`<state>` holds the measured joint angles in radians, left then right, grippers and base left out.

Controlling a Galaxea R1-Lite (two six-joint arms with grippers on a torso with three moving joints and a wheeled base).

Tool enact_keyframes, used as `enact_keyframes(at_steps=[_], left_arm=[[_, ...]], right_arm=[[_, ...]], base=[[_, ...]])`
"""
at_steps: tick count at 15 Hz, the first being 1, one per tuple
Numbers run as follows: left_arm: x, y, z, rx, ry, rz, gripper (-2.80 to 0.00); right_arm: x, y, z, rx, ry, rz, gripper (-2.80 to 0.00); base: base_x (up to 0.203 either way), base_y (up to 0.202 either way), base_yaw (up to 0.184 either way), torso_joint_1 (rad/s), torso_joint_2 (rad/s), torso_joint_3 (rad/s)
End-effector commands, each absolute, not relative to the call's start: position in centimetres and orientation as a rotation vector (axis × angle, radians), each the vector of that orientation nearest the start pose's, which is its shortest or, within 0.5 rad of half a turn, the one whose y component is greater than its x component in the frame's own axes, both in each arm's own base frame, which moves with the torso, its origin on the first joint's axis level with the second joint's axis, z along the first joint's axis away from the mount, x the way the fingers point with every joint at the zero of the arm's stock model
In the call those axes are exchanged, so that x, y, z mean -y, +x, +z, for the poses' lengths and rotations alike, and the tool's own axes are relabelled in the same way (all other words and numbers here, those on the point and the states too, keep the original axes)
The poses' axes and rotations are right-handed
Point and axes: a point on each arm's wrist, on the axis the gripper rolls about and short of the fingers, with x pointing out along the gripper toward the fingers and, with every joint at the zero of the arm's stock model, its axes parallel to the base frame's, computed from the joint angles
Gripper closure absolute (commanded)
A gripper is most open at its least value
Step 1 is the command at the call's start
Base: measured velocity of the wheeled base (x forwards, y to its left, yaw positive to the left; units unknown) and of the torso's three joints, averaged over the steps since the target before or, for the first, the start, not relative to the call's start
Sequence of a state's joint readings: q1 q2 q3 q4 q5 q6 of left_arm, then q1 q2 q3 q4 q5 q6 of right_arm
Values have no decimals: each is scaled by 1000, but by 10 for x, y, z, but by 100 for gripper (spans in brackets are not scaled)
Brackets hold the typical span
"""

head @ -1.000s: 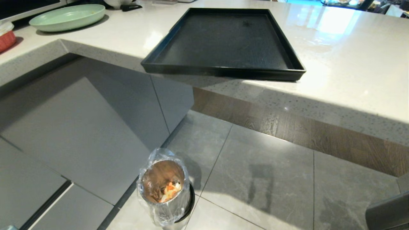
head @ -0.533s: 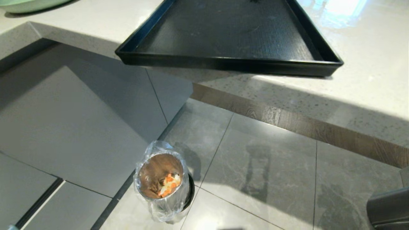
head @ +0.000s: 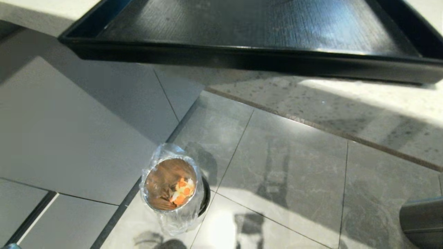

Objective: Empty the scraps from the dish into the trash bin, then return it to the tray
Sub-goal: Move the bowl over the trash can

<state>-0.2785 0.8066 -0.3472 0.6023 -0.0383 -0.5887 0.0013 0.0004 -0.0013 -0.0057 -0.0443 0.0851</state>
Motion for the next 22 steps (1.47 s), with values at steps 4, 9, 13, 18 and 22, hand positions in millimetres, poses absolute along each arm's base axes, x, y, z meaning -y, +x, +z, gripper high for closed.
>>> enact_keyframes(at_steps=[4,9,13,18,22], left_arm=[[10,31,120,-1095,-421,46,0],[9,30,119,-1091,-418,50,0],[8,28,119,-1070,-411,50,0],[8,26,119,-1053,-411,55,0],[7,25,119,-1044,-416,55,0]], right_arm=[[1,-23,76,8,86,-43,0],[1,-23,77,10,86,-43,0],[1,-23,77,10,86,-43,0],[1,-23,77,10,86,-43,0],[1,-23,76,8,86,-43,0]], base=[[0,0,0,4,2,-66],[0,0,0,0,0,0],[0,0,0,0,0,0],[0,0,0,0,0,0],[0,0,0,0,0,0]])
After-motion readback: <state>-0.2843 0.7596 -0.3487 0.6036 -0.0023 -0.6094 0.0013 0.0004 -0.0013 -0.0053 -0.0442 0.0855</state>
